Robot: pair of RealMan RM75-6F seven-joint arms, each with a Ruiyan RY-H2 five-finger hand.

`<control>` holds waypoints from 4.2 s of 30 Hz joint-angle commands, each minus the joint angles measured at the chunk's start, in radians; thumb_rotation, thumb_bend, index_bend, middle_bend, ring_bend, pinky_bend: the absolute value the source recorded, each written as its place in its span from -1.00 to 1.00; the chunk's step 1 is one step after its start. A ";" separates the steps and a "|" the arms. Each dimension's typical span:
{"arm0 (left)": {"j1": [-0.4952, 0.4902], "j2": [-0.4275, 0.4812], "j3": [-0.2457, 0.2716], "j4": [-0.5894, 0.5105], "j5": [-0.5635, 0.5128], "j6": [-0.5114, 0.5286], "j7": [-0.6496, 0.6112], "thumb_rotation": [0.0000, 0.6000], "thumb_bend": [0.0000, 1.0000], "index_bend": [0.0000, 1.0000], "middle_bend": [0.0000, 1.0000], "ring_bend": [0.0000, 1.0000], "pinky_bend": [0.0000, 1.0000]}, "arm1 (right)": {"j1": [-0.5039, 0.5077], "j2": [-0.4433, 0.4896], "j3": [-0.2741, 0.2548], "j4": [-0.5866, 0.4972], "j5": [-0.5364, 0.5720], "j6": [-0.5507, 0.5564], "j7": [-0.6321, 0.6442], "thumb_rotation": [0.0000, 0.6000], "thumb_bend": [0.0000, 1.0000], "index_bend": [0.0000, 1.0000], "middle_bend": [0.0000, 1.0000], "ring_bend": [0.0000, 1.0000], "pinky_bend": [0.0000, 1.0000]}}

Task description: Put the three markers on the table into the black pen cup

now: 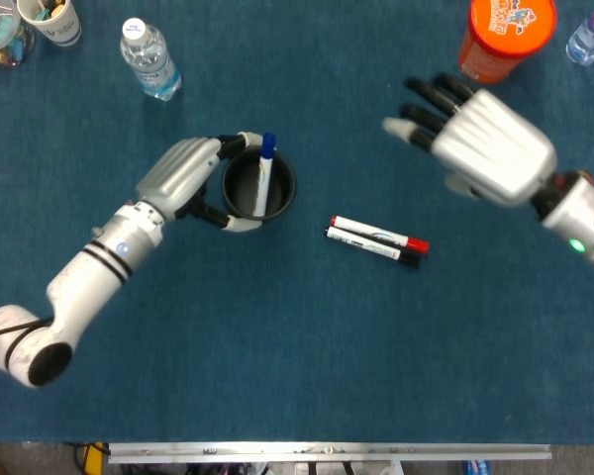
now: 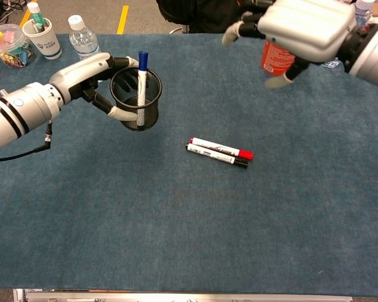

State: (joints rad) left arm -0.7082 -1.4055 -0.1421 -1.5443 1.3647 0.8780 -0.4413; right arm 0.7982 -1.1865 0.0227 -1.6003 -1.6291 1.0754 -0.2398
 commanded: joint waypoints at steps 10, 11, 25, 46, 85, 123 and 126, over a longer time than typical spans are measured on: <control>0.039 0.040 0.036 -0.071 0.060 0.066 0.014 1.00 -0.70 -0.47 -0.25 -0.31 -0.42 | -0.064 -0.090 -0.061 0.014 0.069 -0.104 0.021 1.00 -0.87 -0.38 -0.37 -0.73 -0.54; 0.038 0.039 0.037 -0.072 0.060 0.065 0.014 1.00 -0.70 -0.47 -0.25 -0.31 -0.42 | -0.067 -0.101 -0.062 0.017 0.076 -0.109 0.015 1.00 -0.87 -0.38 -0.37 -0.73 -0.54; 0.024 0.019 0.035 -0.066 0.069 0.058 -0.001 1.00 -0.70 -0.47 -0.26 -0.31 -0.42 | -0.108 -0.250 -0.054 0.123 0.157 -0.140 -0.080 1.00 -0.88 -0.38 -0.37 -0.73 -0.54; 0.020 0.027 0.044 -0.061 0.076 0.054 -0.021 1.00 -0.70 -0.47 -0.25 -0.31 -0.42 | -0.109 -0.422 -0.021 0.239 0.209 -0.173 -0.144 1.00 -0.88 -0.38 -0.37 -0.73 -0.54; 0.029 0.043 0.055 -0.043 0.087 0.070 -0.060 1.00 -0.70 -0.47 -0.26 -0.31 -0.42 | -0.014 -0.576 0.117 0.481 0.327 -0.239 -0.185 1.00 -0.81 -0.32 -0.37 -0.73 -0.54; 0.034 0.062 0.058 -0.050 0.096 0.078 -0.071 1.00 -0.70 -0.47 -0.26 -0.31 -0.42 | 0.094 -0.686 0.177 0.461 0.552 -0.284 -0.320 1.00 -0.54 0.05 -0.36 -0.72 -0.54; 0.033 0.061 0.058 -0.045 0.098 0.078 -0.077 1.00 -0.70 -0.47 -0.26 -0.31 -0.42 | 0.104 -0.696 0.179 0.472 0.567 -0.290 -0.332 1.00 -0.54 0.07 -0.36 -0.72 -0.54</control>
State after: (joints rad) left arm -0.6751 -1.3444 -0.0839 -1.5902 1.4627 0.9560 -0.5174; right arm 0.8988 -1.8790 0.2004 -1.1312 -1.0653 0.7877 -0.5685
